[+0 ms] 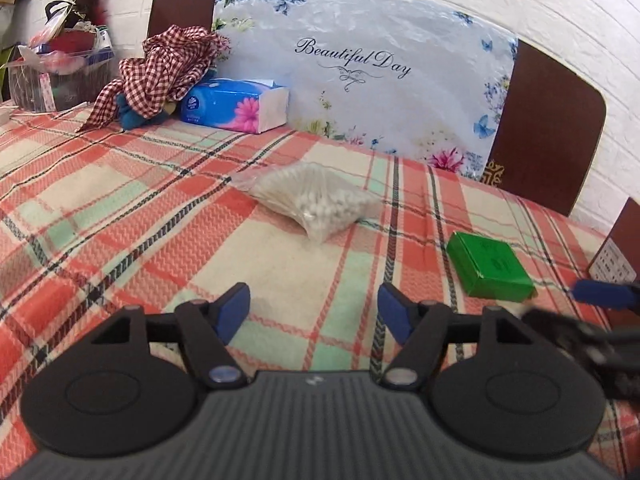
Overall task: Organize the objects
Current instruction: 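Move the right tool to the plain green box and grasp it, then set the green box down on the table and open the right tool, then grasp the green box with the left tool and lift it, then carry the green box into the brown box and open the left tool, then withdraw the left tool from the box and move the right tool toward the cotton swab bag, then grasp the clear bag of cotton swabs with the right tool, then carry the cotton swab bag into the brown box and release it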
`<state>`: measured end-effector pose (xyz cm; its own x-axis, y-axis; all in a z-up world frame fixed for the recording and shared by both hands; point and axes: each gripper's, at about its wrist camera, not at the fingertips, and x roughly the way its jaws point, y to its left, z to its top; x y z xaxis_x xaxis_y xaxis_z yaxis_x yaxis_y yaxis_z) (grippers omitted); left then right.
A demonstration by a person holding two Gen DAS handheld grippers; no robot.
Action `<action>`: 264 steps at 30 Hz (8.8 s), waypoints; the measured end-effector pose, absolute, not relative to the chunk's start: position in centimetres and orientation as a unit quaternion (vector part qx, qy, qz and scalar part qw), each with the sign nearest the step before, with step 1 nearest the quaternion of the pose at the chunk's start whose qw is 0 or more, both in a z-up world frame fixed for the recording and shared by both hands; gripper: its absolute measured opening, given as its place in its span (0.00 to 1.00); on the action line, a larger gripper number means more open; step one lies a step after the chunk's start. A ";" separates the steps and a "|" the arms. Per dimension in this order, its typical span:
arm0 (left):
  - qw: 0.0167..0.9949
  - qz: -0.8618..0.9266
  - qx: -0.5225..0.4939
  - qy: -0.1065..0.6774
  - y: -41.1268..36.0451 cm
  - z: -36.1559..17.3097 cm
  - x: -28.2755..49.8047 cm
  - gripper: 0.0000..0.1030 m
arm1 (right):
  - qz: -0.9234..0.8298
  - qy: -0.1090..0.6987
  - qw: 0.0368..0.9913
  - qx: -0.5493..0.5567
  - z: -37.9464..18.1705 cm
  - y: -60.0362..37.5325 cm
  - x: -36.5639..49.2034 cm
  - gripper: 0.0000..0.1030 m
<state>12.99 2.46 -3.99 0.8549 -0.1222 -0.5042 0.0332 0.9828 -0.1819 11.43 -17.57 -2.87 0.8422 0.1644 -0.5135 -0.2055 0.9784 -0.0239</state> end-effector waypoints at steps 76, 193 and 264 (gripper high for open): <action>0.791 -0.400 0.029 0.462 -21.7 0.5 1.8 0.77 | -0.024 0.280 0.957 0.077 -4.5 -29.7 -13.2 0.70; 0.935 -0.038 -0.123 0.329 7.1 -1.0 13.4 0.79 | -0.001 0.298 0.952 0.075 -2.3 -27.8 -9.8 0.32; 0.874 -0.362 0.065 0.316 -27.8 7.9 1.6 0.78 | -0.184 0.108 0.967 0.141 1.3 -37.7 -13.4 0.58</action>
